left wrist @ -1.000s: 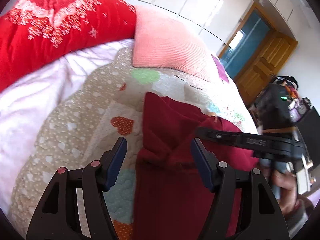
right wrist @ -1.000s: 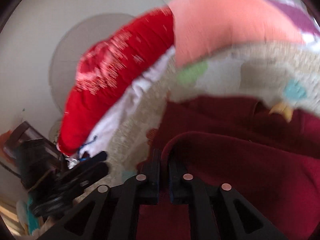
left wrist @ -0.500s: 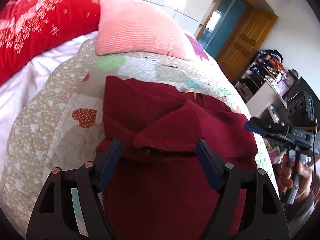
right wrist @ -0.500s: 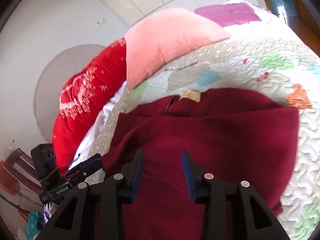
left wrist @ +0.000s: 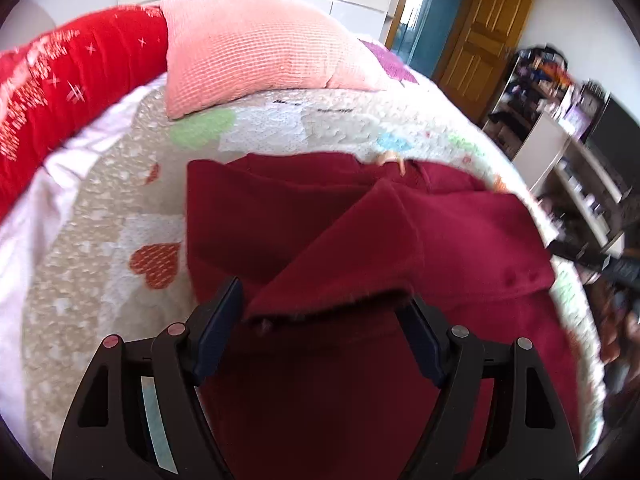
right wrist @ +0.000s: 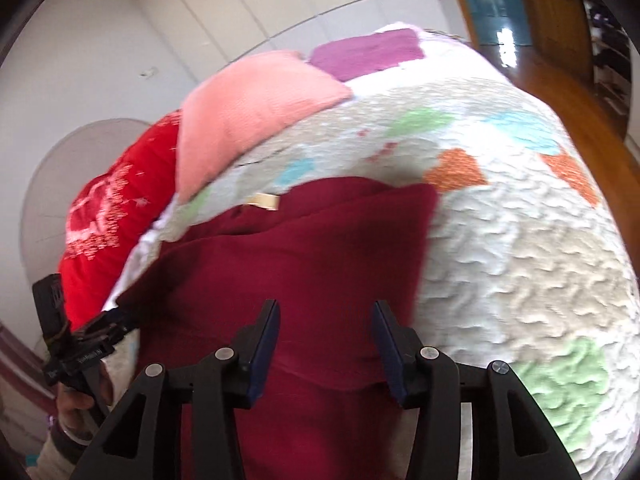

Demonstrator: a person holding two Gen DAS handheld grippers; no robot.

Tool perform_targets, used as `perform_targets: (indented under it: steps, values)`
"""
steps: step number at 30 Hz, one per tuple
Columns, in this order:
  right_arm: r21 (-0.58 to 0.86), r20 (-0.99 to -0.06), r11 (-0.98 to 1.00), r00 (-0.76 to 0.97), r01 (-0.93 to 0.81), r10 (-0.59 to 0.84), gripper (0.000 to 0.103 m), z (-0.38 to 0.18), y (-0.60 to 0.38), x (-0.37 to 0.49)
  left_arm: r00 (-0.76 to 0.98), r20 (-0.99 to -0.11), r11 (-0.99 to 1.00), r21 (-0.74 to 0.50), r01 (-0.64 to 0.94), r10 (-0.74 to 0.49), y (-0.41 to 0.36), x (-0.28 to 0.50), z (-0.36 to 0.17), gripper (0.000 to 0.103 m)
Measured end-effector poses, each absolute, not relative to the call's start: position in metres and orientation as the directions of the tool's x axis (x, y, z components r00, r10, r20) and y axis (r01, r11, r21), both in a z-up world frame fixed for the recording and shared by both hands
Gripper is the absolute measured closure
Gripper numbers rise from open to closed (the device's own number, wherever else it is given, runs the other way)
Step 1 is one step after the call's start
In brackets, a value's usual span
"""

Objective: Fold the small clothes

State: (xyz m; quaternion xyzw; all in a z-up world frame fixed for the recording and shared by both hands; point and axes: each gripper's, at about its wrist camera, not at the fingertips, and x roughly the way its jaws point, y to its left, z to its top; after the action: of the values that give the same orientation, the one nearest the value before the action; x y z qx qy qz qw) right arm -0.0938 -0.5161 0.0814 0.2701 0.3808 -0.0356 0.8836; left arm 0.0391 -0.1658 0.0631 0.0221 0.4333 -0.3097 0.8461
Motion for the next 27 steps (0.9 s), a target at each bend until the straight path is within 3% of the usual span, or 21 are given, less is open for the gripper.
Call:
perform_targets:
  steps: [1,3,5,7,11,14,19,21,24,27]
  values:
    - [0.448,-0.697,0.848,0.705,0.284,0.132,0.057,0.077,-0.521,-0.093,0.430,-0.738,0.806,-0.257,0.533,-0.520,-0.164,0.044,0.064,0.027]
    - [0.445,-0.707,0.840,0.698,0.311,0.116,0.057,0.071,-0.527,-0.092,0.410,-0.718,0.803,-0.355,0.479,-0.562,-0.157,0.060,0.062,0.047]
    - [0.434,-0.725,0.834,0.682,0.341,0.099,0.057,0.064,-0.531,-0.087,0.361,-0.719,0.793,-0.448,0.414,-0.594,-0.153,0.078,0.058,0.087]
    - [0.422,-0.738,0.835,0.669,0.353,0.090,0.057,0.060,-0.531,-0.082,0.339,-0.721,0.792,-0.498,0.354,-0.605,-0.146,0.088,0.059,0.094]
    - [0.377,-0.732,0.864,0.679,0.332,0.058,0.057,0.073,-0.521,-0.081,0.396,-0.692,0.797,-0.512,0.319,-0.603,-0.122,0.082,0.078,0.094]
    - [0.332,-0.706,0.908,0.706,0.257,0.059,0.057,0.085,-0.504,-0.086,0.372,-0.718,0.809,-0.534,0.246,-0.588,-0.103,0.084,0.063,0.095]
    - [0.188,-0.780,0.948,0.626,0.255,-0.014,0.057,0.066,-0.490,-0.078,0.359,-0.705,0.790,-0.565,0.237,-0.612,-0.103,0.082,0.051,0.095]
    - [0.186,-0.813,0.937,0.582,0.297,-0.024,0.057,0.057,-0.495,-0.077,0.351,-0.696,0.780,-0.570,0.258,-0.626,-0.108,0.080,0.057,0.094]
    - [0.241,-0.786,0.923,0.619,0.300,0.004,0.057,0.062,-0.498,-0.088,0.366,-0.695,0.785,-0.545,0.294,-0.619,-0.110,0.074,0.068,0.093]
    - [0.252,-0.749,0.926,0.662,0.282,0.003,0.057,0.074,-0.494,-0.099,0.387,-0.679,0.781,-0.555,0.286,-0.624,-0.108,0.070,0.072,0.068]
